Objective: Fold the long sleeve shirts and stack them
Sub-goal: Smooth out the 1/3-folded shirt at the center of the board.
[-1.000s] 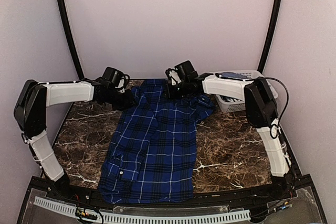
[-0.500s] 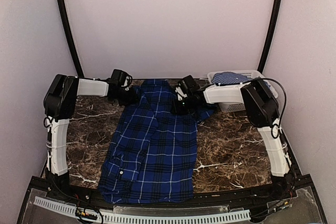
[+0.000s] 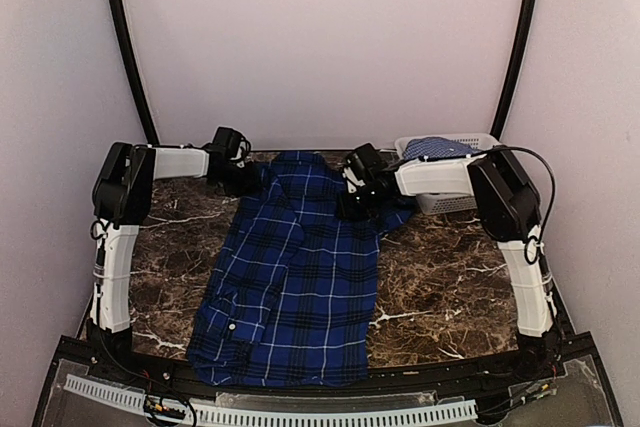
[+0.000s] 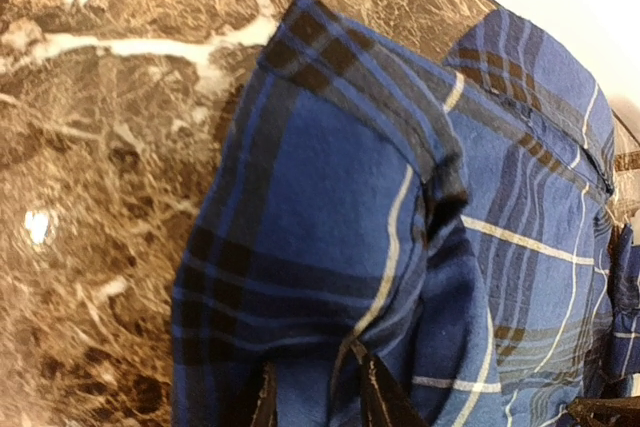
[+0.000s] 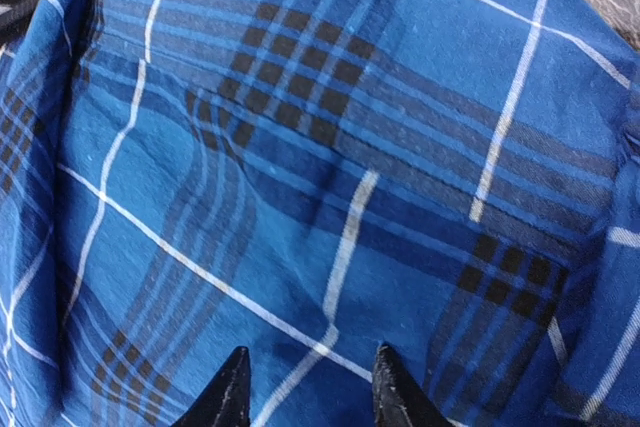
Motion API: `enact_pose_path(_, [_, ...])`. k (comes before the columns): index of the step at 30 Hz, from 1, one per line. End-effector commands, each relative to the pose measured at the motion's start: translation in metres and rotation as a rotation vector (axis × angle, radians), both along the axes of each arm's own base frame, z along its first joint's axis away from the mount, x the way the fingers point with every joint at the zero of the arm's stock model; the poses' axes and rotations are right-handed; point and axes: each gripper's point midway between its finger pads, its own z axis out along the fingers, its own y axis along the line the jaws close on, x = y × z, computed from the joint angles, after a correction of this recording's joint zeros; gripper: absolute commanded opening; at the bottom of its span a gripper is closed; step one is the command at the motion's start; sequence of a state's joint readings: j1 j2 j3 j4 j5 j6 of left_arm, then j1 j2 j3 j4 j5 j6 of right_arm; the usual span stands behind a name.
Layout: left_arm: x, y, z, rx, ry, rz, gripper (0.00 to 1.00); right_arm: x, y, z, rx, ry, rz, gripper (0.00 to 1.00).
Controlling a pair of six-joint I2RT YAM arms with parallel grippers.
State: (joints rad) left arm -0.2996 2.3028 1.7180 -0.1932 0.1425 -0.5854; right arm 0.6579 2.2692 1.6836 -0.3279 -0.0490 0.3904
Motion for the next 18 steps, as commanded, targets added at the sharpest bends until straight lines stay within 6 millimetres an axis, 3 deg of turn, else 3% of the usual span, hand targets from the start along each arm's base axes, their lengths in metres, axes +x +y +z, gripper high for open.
enact_pose_path(1, [0.002,0.008,0.006,0.025,0.009,-0.052,0.28,-0.002,-0.011,0.019,-0.031,0.001,-0.001,0.4])
enact_pose_path(6, [0.004,-0.008,0.047,-0.03,-0.073,-0.128,0.29,-0.001,0.013,0.06,0.031,-0.066,0.054,0.45])
enact_pose_path(9, [0.0,-0.025,0.066,-0.066,-0.123,-0.19,0.29,-0.005,0.028,0.073,0.073,-0.079,0.092,0.47])
enact_pose_path(13, [-0.004,-0.048,0.075,-0.083,-0.161,-0.253,0.31,-0.01,0.044,0.076,0.111,-0.076,0.127,0.49])
enact_pose_path(18, [-0.002,-0.057,0.069,-0.041,-0.175,-0.251,0.34,-0.019,0.056,0.076,0.16,-0.054,0.154,0.49])
